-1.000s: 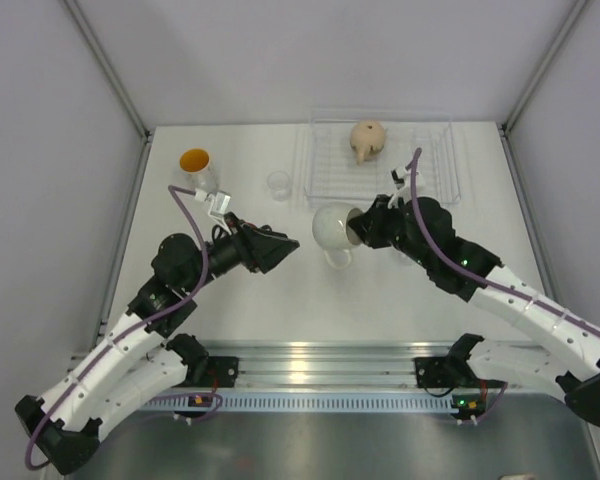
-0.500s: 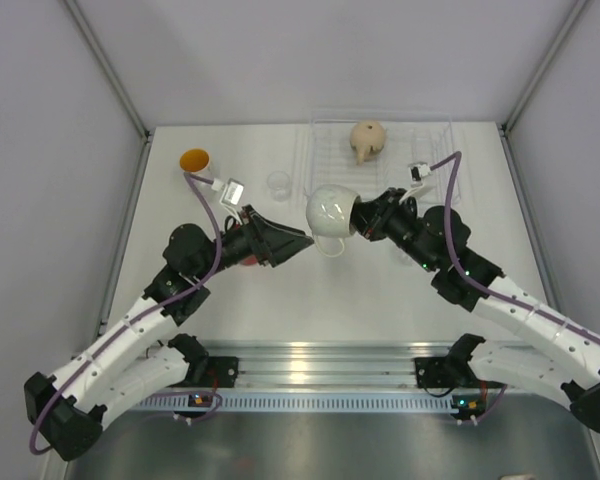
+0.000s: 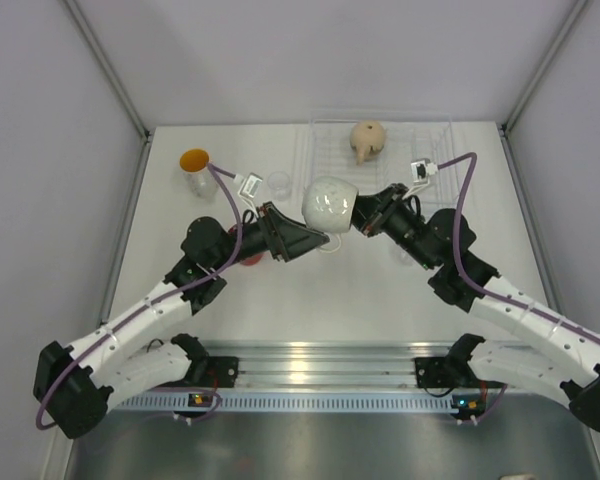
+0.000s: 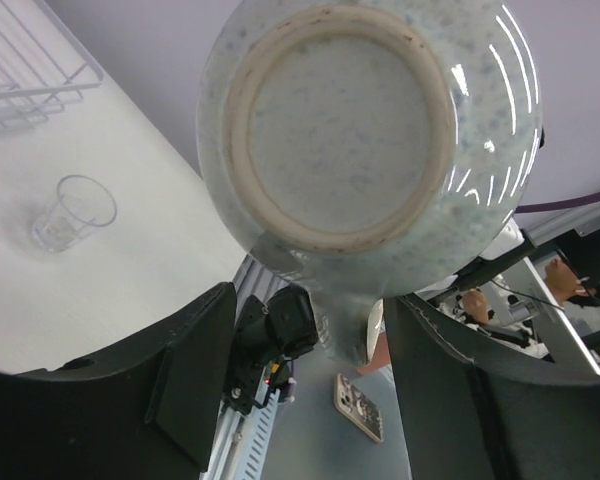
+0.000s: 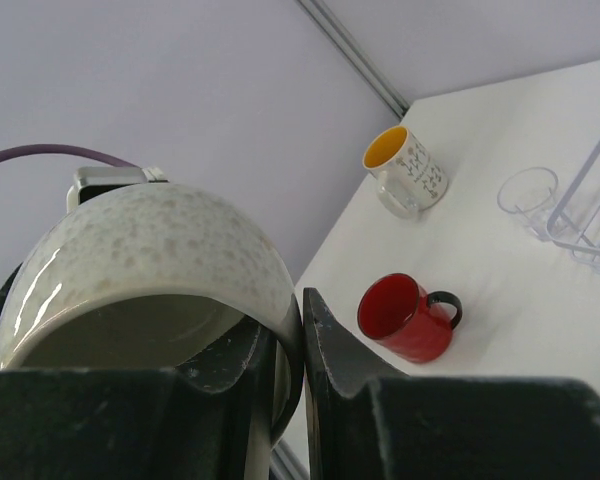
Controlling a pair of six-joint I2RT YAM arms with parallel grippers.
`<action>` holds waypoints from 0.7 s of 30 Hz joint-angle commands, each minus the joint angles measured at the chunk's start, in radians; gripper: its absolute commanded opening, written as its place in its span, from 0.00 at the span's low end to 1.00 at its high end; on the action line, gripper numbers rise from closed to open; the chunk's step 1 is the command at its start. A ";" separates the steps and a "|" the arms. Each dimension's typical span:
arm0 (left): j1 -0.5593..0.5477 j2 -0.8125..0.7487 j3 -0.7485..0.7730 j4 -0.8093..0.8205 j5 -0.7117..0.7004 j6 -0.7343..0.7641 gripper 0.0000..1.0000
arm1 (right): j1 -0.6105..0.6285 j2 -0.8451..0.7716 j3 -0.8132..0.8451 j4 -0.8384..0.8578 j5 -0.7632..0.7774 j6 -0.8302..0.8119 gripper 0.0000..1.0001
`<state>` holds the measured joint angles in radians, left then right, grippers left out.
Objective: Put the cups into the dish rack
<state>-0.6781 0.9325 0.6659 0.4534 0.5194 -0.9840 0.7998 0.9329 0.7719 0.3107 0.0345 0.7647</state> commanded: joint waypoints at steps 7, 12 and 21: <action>-0.107 0.087 0.061 0.287 0.021 -0.059 0.62 | -0.002 -0.017 -0.046 0.292 -0.011 0.042 0.00; -0.143 0.132 0.058 0.356 0.008 -0.084 0.37 | -0.004 -0.028 -0.063 0.300 -0.013 0.045 0.00; -0.146 0.115 0.046 0.338 -0.094 -0.047 0.00 | -0.013 -0.115 -0.151 0.239 0.010 0.042 0.00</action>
<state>-0.8318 1.0782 0.6796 0.6727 0.5228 -1.0672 0.7948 0.8799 0.6388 0.4881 0.0322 0.8131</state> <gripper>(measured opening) 0.265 0.136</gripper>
